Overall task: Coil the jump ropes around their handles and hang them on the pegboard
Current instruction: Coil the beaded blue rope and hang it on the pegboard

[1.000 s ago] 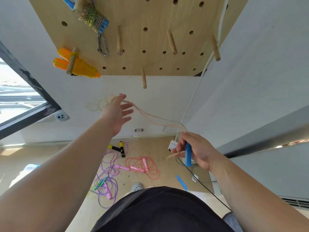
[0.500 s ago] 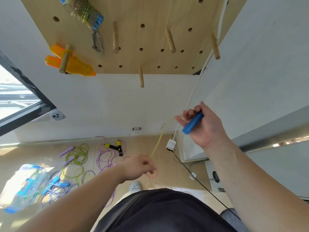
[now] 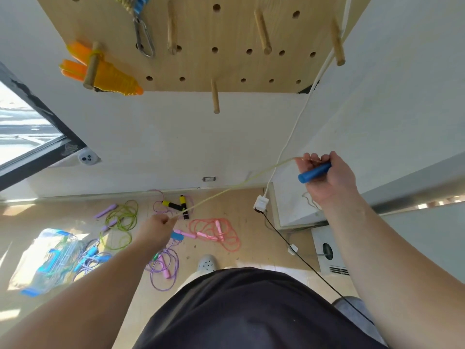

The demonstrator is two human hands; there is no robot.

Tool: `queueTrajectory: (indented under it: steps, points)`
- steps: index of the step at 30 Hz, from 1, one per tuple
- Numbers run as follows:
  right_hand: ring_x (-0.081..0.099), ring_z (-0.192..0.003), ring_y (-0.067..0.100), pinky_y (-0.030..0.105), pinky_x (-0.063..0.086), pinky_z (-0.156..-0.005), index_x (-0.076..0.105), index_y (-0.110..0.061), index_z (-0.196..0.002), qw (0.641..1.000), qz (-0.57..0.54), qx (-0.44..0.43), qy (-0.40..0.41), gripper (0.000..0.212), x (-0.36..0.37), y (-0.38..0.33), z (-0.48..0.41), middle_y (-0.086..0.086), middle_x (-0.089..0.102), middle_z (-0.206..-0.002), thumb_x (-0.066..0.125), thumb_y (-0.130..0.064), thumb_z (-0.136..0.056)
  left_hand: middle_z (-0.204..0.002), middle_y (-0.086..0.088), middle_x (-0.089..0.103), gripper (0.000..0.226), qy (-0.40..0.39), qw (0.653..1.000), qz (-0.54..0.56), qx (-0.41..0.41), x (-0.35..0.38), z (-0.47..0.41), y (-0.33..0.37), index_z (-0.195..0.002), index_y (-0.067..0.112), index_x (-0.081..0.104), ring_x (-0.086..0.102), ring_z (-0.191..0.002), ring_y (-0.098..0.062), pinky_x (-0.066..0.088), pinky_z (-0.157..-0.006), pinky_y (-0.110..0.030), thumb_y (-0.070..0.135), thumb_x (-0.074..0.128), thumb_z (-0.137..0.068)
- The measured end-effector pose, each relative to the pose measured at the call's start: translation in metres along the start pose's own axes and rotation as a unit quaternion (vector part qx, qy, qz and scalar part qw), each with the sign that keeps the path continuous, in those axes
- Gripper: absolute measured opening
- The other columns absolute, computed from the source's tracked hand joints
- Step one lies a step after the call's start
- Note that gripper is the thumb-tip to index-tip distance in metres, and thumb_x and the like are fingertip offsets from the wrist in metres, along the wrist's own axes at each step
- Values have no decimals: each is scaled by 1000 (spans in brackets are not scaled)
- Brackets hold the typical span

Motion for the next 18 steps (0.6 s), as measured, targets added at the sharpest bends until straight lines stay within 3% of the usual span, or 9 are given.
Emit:
queueTrajectory:
  steps: [2,5,7,10,12,14,16,18]
  points:
    - [63,-66,23,40,61,-60,45,-12,-70,1000,-22,-12,9,45,-9,-6,-3,7,56,-59,38,-32,-110,-67,-11,53,39,17,1000,5,-10,-10,-5,-10,-75,4,56,42,-57,-21,31,-54,-29,30,53,-104]
    - [67,-69,25,42,63,-65,55,-6,-84,1000,1,-10,9,42,-12,-9,-4,11,61,-76,37,-33,-110,-83,-15,71,40,25,996,82,-35,-16,-5,-17,-83,2,62,55,-69,-24,39,-62,-30,35,52,-104]
    - [71,-73,29,44,62,-70,59,2,-105,994,105,20,17,42,-17,-2,-6,20,67,-96,37,-34,-110,-71,-12,69,46,17,979,198,-51,-15,0,-10,-76,4,61,58,-67,-26,48,-70,-35,37,50,-105]
    - [74,-69,29,39,59,-60,63,1,-102,930,363,44,45,40,-33,9,-3,22,73,-92,42,-33,-109,-50,-7,38,46,-50,904,422,-44,-5,15,20,-64,9,44,41,-49,-24,58,-68,-45,26,50,-106]
    - [69,-59,23,34,56,-57,64,-6,-94,903,426,-16,54,32,-29,0,6,15,71,-81,45,-28,-106,-52,-3,26,43,-101,854,510,-23,-3,25,51,-63,16,36,31,-49,-22,53,-58,-40,23,48,-104]
    - [58,-52,20,30,50,-52,63,-11,-84,912,396,-107,16,29,-3,-18,23,9,65,-70,47,-25,-103,-52,-1,21,45,-138,821,554,18,-9,36,85,-60,20,32,28,-50,-21,48,-57,-36,26,45,-102]
    - [48,-47,20,26,41,-46,63,-14,-78,908,366,-196,-61,32,37,-37,53,6,60,-64,47,-25,-103,-53,-2,20,47,-162,807,562,81,-22,48,120,-59,21,29,30,-49,-21,49,-56,-33,33,43,-102]
    - [42,-45,22,26,35,-44,64,-16,-77,871,386,-277,-123,35,75,-56,86,6,57,-62,45,-27,-105,-54,-3,19,46,-174,807,548,132,-35,58,150,-62,20,27,30,-50,-22,50,-55,-34,38,44,-100]
Point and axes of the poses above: each hand's wrist, its own z-axis away from the middle knuckle, its own x-axis out of the palm, y = z × x, the point moved 10 cm from there along -z, towards the middle knuckle
